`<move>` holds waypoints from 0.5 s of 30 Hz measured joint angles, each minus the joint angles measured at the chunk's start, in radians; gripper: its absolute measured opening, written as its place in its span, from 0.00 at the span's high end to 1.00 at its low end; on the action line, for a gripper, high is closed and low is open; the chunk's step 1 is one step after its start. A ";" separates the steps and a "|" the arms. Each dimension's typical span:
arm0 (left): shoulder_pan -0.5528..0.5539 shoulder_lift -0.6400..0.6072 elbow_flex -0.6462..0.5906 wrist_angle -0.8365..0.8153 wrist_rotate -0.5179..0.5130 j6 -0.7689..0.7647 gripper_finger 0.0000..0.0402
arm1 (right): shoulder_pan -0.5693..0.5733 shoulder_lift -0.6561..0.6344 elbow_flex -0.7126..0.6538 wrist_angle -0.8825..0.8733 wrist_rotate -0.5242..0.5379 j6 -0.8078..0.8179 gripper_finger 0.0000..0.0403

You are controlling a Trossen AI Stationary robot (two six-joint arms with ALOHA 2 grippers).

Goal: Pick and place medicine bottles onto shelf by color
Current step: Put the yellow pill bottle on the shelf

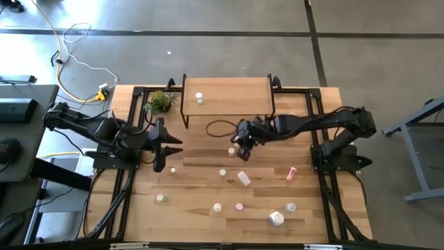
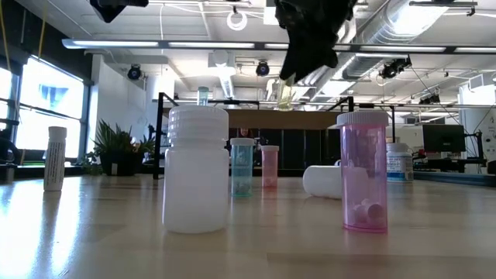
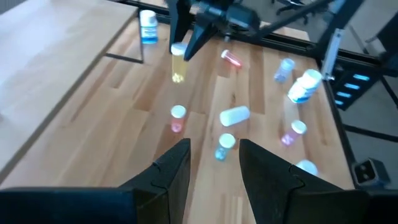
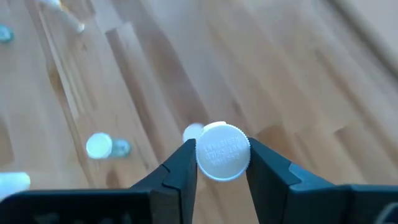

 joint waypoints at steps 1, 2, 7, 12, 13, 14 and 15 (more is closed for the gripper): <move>0.012 0.000 0.000 0.000 0.000 0.000 0.68 | -0.014 0.000 0.021 -0.014 0.000 -0.011 0.74; 0.024 0.000 0.000 0.000 0.000 0.000 0.68 | -0.029 0.000 0.042 -0.029 0.000 -0.025 0.74; 0.070 0.000 0.000 0.000 0.000 0.000 0.68 | -0.106 0.000 0.142 -0.083 0.002 -0.088 0.74; 0.109 0.000 0.000 0.000 0.001 0.000 0.68 | -0.195 0.000 0.239 -0.143 0.002 -0.158 0.74; 0.117 0.000 0.000 0.000 0.005 0.000 0.68 | -0.214 0.000 0.257 -0.159 0.002 -0.171 0.74; 0.126 0.000 0.000 0.000 0.011 0.000 0.68 | -0.234 0.000 0.275 -0.178 0.002 -0.184 0.74; 0.134 0.000 0.000 0.001 0.019 0.000 0.68 | -0.253 0.000 0.294 -0.194 0.002 -0.194 0.74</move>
